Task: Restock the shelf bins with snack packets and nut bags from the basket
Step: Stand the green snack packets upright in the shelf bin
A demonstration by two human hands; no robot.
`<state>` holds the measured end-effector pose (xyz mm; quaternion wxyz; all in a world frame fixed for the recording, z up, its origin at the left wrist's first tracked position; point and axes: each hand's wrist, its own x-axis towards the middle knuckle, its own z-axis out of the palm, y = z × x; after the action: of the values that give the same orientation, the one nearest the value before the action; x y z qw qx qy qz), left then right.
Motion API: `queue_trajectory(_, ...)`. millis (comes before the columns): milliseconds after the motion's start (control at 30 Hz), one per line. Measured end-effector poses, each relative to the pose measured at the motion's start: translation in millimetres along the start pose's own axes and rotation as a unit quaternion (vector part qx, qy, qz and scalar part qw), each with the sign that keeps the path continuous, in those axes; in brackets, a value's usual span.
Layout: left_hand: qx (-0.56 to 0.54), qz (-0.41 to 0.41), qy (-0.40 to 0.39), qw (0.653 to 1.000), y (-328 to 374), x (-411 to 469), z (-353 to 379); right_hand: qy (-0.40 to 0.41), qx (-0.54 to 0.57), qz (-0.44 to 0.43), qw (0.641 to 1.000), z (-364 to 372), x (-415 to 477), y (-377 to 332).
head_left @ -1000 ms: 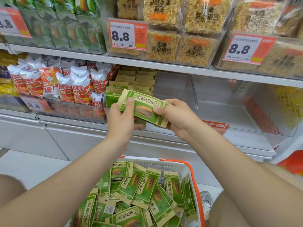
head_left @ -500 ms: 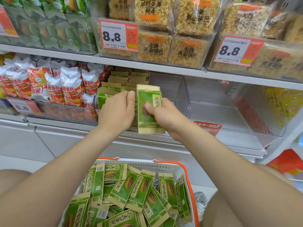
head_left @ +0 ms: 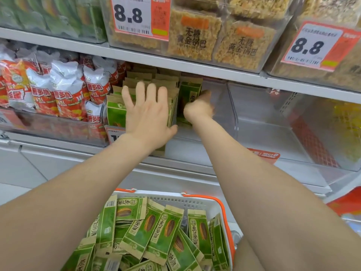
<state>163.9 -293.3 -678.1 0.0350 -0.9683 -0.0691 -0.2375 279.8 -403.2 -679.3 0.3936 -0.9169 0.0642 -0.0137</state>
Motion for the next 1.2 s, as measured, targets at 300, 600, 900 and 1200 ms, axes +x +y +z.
queue_trajectory(300,0.033,0.022,0.028,0.999,0,14,14,-0.001,-0.058,-0.023,0.998,6,65,0)
queue_trajectory(600,0.034,0.021,0.051,0.998,4,16,17,0.079,0.031,-0.107,0.991,18,58,6)
queue_trajectory(900,0.026,0.029,0.042,0.998,-5,7,11,-0.223,-0.183,-0.138,0.947,12,40,15)
queue_trajectory(1200,-0.012,0.063,0.061,0.996,-16,-11,-12,-0.187,-0.29,-0.201,0.917,-14,-4,5)
